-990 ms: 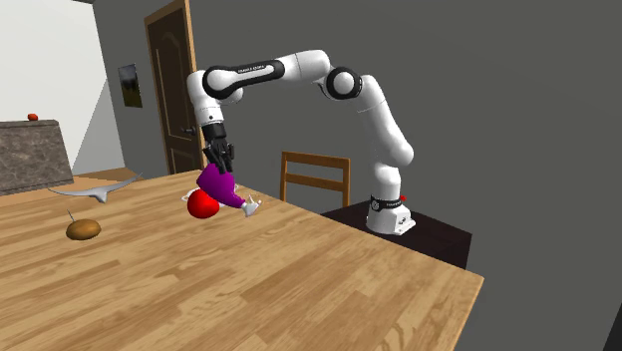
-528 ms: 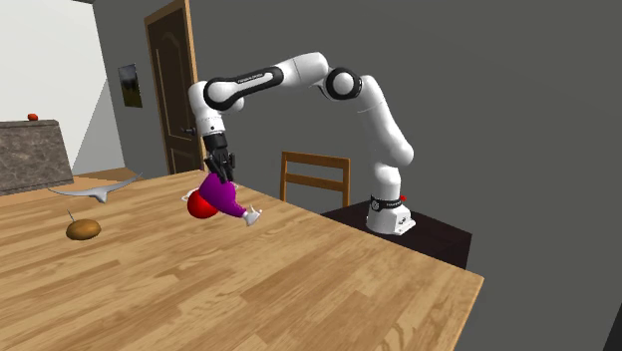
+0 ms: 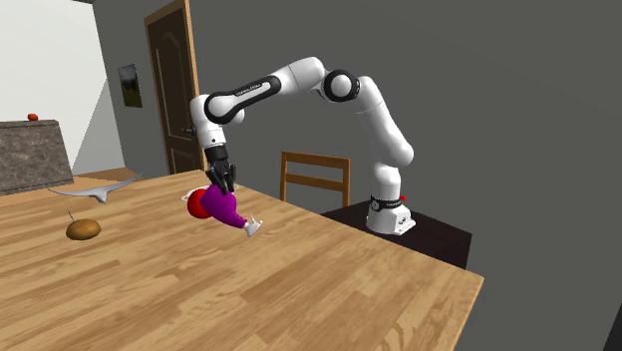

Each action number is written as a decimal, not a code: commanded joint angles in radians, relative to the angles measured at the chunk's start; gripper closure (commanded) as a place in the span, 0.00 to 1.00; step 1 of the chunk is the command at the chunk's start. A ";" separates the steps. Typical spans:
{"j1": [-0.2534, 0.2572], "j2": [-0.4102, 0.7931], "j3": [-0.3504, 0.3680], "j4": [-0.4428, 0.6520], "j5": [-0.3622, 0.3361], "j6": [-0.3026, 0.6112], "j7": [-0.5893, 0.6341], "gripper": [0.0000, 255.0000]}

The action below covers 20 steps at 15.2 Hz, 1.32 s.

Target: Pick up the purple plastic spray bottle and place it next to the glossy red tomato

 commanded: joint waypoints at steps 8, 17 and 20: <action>0.002 0.045 0.002 -0.052 0.007 0.096 -0.020 1.00; 0.002 0.046 0.002 -0.053 0.007 0.098 -0.020 0.00; 0.002 0.046 0.002 -0.053 0.007 0.098 -0.020 0.00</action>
